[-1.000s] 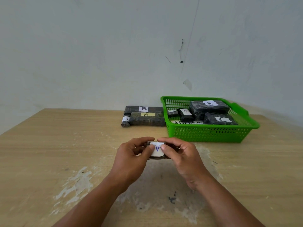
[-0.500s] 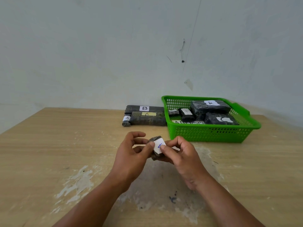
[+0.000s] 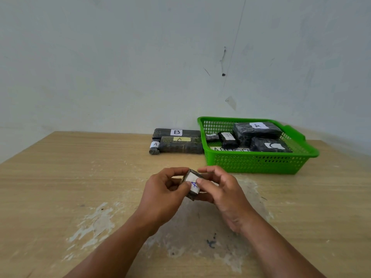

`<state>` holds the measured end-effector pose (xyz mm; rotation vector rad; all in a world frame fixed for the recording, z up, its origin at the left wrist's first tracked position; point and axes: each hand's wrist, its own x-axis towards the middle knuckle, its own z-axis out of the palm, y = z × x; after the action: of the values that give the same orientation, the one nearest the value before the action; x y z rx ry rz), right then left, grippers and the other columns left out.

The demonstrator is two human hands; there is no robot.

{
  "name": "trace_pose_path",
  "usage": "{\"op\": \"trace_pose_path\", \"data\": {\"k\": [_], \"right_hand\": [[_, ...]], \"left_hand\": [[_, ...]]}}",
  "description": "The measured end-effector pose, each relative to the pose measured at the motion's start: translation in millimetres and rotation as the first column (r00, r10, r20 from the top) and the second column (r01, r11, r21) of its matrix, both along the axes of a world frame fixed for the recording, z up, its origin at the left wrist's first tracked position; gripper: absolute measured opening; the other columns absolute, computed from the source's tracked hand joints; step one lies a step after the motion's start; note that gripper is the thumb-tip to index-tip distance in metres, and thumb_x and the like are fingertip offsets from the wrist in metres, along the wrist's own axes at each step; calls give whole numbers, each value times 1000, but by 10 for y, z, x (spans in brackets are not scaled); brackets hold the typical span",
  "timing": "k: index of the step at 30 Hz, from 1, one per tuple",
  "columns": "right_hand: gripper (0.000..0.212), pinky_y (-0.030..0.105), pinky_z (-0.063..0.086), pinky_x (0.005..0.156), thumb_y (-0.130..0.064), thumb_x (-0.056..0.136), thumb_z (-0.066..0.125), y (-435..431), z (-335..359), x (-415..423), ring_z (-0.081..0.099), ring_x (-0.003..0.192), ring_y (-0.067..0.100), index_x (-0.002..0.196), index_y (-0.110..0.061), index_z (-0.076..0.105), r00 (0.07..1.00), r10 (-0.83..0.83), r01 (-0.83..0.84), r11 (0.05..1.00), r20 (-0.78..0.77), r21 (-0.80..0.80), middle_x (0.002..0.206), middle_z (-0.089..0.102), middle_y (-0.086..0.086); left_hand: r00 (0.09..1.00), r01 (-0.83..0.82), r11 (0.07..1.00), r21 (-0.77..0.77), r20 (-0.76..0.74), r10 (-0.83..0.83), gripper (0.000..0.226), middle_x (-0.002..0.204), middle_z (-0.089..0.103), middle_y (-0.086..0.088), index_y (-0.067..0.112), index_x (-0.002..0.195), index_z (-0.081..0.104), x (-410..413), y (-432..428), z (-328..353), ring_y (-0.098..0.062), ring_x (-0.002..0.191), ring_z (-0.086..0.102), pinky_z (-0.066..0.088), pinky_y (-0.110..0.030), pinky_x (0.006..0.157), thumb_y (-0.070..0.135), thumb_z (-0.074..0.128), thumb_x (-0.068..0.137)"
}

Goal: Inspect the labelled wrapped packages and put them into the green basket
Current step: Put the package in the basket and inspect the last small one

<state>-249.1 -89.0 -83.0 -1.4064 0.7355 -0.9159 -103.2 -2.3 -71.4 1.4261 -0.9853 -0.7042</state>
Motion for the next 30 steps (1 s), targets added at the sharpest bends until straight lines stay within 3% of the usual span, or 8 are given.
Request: {"op": "trace_pose_path", "data": {"k": [2, 5, 12, 17, 21, 24, 27, 30], "right_hand": [[12, 49, 65, 85, -5, 93, 75, 15, 6, 1, 78, 94, 30, 105, -10, 74, 1000, 6, -6, 999, -16, -49, 106, 75, 16], [11, 45, 67, 81, 1, 93, 73, 24, 12, 2, 80, 84, 29, 102, -4, 72, 999, -15, 12, 996, -40, -84, 102, 76, 18], [9, 54, 64, 87, -8, 91, 79, 15, -1, -8, 78, 90, 35, 93, -9, 71, 998, -29, 24, 995, -52, -93, 99, 77, 18], [9, 51, 65, 83, -7, 91, 78, 19, -2, 2, 79, 87, 34, 91, -6, 69, 999, -18, 13, 995, -43, -95, 98, 76, 18], [19, 54, 64, 84, -18, 94, 74, -1, 19, -11, 74, 86, 30, 85, -2, 68, 1000, 11, -11, 1000, 20, -22, 97, 72, 25], [15, 47, 65, 83, -8, 98, 69, -8, 19, -13, 75, 85, 27, 85, -1, 68, 1000, -6, 6, 1000, 19, -24, 93, 75, 19], [11, 43, 65, 81, -6, 96, 71, -4, 12, -7, 75, 85, 25, 85, -6, 70, 997, -11, 9, 1000, 76, 18, 95, 76, 16], [3, 45, 65, 85, -5, 96, 71, -8, 16, -2, 77, 90, 26, 98, -6, 70, 994, -11, 4, 998, 111, 58, 108, 72, 21]], "left_hand": [[999, -7, 1000, -10, 41, 8, 33, 93, 81, -1, 24, 116, 73, -1, -2, -15, -9, 82, 78, 58, -15, 67, 2, 71, 92], [993, 2, 999, -34, 120, 2, 35, 107, 77, 0, 26, 114, 73, 1, -6, -36, -8, 92, 77, 61, -18, 81, 0, 73, 90], [978, 26, 997, -72, 210, -10, 34, 114, 71, 11, 22, 119, 75, -14, -3, -40, -3, 100, 73, 61, -24, 91, 5, 75, 89], [973, 17, 997, -74, 230, 1, 35, 114, 71, 11, 21, 121, 75, -8, 3, -46, -1, 99, 73, 60, -23, 91, 6, 75, 90], [965, 19, 996, -83, 261, 3, 36, 112, 70, 13, 24, 119, 75, 1, -12, -62, -1, 99, 72, 61, -26, 90, 5, 76, 88], [963, 21, 997, -77, 268, 0, 37, 113, 70, 13, 27, 119, 75, -2, -13, -76, -1, 101, 72, 62, -28, 91, 5, 76, 89], [982, -21, 998, -62, 188, 32, 39, 114, 71, 12, 34, 121, 69, 1, -23, -66, -4, 100, 73, 64, -28, 84, 13, 78, 89], [988, -81, 997, -7, 131, 81, 32, 101, 74, 9, 32, 115, 67, 24, -29, -35, -7, 86, 76, 65, -31, 75, 26, 81, 87]]}}
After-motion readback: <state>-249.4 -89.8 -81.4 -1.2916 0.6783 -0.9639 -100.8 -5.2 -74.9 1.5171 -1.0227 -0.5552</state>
